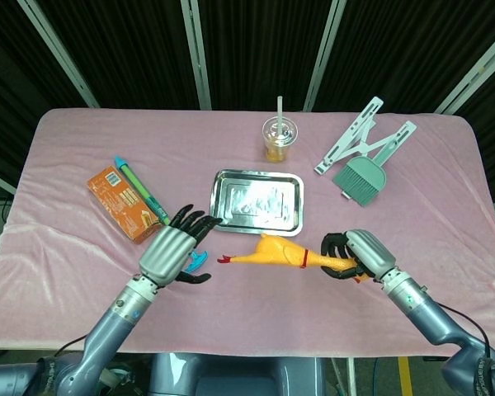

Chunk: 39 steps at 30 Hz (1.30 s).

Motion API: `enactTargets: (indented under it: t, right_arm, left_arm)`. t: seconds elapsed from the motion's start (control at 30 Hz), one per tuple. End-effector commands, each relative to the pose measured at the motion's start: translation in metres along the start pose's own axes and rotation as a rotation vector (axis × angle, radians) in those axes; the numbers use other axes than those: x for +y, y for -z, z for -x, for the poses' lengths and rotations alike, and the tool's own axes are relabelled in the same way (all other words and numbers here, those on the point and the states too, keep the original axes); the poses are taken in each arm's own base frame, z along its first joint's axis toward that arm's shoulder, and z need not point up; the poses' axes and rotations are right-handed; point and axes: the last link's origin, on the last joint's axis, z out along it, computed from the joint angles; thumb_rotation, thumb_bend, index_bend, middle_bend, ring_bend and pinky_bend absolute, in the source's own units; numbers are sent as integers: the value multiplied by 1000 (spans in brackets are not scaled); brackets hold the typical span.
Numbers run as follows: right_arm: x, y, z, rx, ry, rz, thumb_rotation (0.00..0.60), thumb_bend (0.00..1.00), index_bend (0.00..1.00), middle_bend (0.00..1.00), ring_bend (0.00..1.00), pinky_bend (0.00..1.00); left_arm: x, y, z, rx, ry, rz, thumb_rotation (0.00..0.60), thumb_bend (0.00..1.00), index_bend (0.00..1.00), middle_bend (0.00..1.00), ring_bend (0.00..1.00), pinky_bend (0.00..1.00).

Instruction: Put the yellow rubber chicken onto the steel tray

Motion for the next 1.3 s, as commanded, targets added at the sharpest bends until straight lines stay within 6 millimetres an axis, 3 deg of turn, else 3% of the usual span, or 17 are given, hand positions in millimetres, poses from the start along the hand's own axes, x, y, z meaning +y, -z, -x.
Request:
enactTargets:
  t: [0.03, 0.23, 0.57, 0.8, 1.07, 1.2, 1.3]
  right_arm:
    - [-4, -3, -1, 2, -5, -3, 600, 415, 929, 725, 746, 853]
    - [-12, -6, 0, -7, -16, -16, 600, 415, 929, 725, 746, 853]
    - [-18, -4, 5, -22, -21, -33, 600, 416, 929, 725, 746, 853]
    - [-22, -1, 6, -27, -25, -50, 600, 416, 929, 725, 747, 853]
    - [-28, 3, 9, -32, -28, -73, 600, 416, 930, 725, 746, 853]
    - [-31, 4, 10, -38, -33, -80, 600, 416, 930, 725, 746, 854]
    - [-32, 4, 11, -41, -37, -82, 600, 416, 931, 725, 746, 856]
  left_arm:
    - [21, -16, 5, -10, 17, 35, 600, 24, 106, 151, 98, 38]
    - [42, -33, 11, 20, 27, 34, 600, 24, 111, 156, 98, 38]
    - [59, -51, 16, 9, 39, 15, 600, 36, 131, 159, 98, 38]
    - [65, -56, 23, -21, 45, 12, 600, 124, 152, 182, 121, 56]
    - [74, -61, 28, -19, 71, 31, 600, 429, 338, 383, 325, 286]
    - [78, -61, 29, 9, 71, 56, 600, 560, 483, 544, 473, 530]
    - [77, -61, 30, 37, 66, 67, 600, 620, 587, 654, 571, 631]
